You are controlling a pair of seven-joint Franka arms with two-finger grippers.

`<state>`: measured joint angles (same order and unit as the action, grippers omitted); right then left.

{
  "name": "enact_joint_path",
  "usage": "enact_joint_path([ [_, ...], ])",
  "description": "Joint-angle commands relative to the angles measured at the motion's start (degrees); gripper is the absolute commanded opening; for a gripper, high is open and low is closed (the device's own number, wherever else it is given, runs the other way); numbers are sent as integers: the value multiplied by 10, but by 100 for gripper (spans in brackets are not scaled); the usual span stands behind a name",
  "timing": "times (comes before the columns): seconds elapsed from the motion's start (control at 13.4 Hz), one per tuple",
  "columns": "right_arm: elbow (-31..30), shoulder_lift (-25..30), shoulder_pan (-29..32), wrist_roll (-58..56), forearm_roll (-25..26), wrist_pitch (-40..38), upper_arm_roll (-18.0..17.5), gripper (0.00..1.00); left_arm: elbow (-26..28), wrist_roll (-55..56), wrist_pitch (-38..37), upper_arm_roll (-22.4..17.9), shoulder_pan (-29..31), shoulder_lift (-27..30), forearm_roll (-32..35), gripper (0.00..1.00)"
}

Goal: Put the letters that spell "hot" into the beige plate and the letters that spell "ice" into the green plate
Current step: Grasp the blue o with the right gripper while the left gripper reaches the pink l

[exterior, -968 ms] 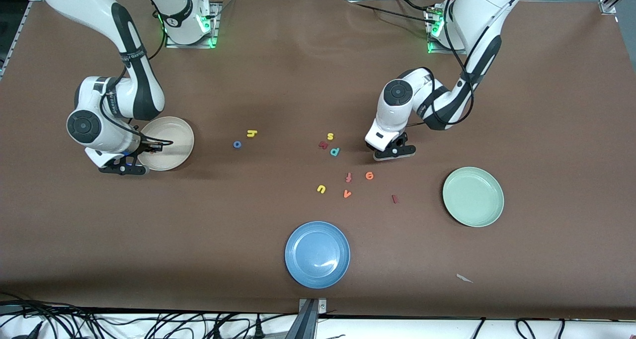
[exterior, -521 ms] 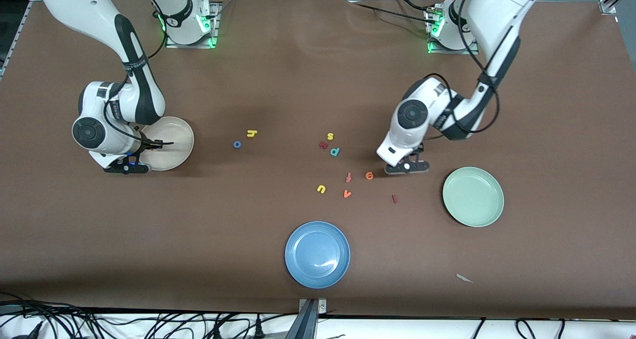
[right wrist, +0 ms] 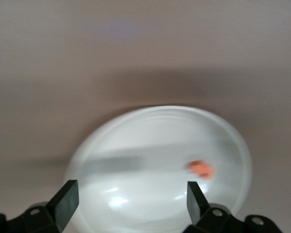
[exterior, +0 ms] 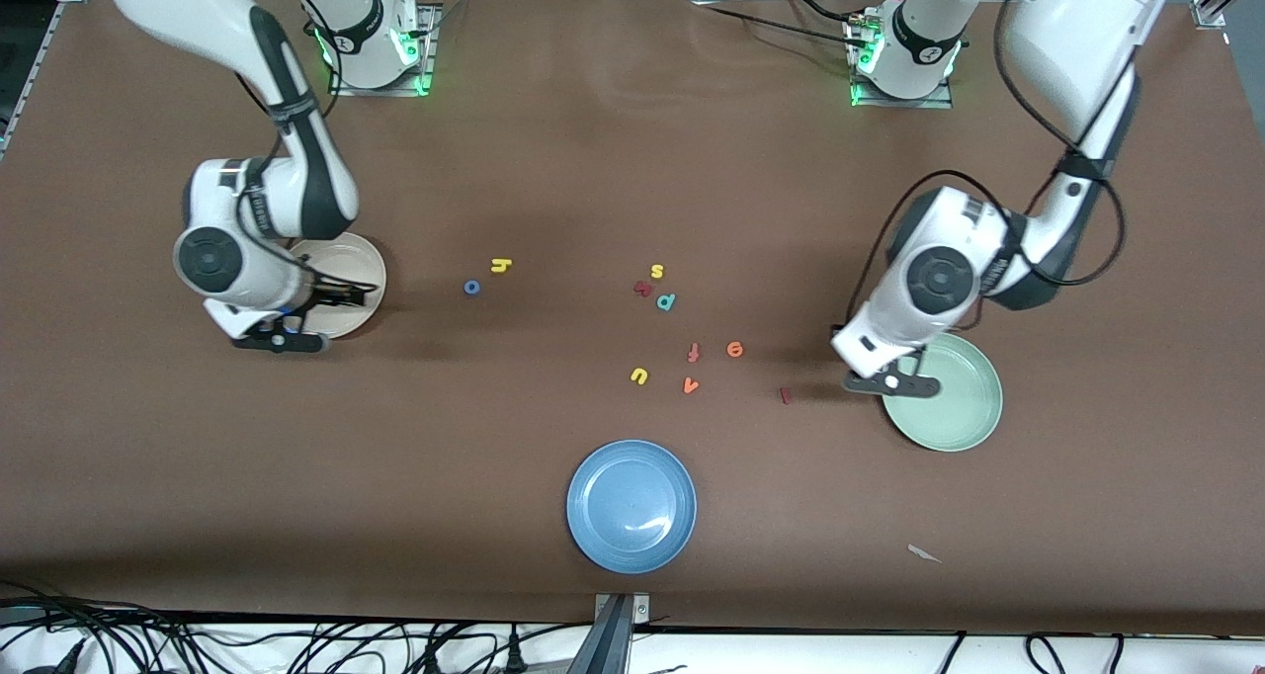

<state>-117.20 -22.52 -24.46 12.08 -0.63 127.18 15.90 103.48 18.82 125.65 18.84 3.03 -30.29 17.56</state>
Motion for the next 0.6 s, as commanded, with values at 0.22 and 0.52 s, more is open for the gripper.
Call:
enact_joint_path([
  [0.22,15,1,-2,128,-8,3,-105,99,-13,-71,-8,-9,43,-17,33,12],
  [0.52,7,-6,-3,131,-8,34,-132,99,-39,-113,7,-9,64,-54,62,42],
])
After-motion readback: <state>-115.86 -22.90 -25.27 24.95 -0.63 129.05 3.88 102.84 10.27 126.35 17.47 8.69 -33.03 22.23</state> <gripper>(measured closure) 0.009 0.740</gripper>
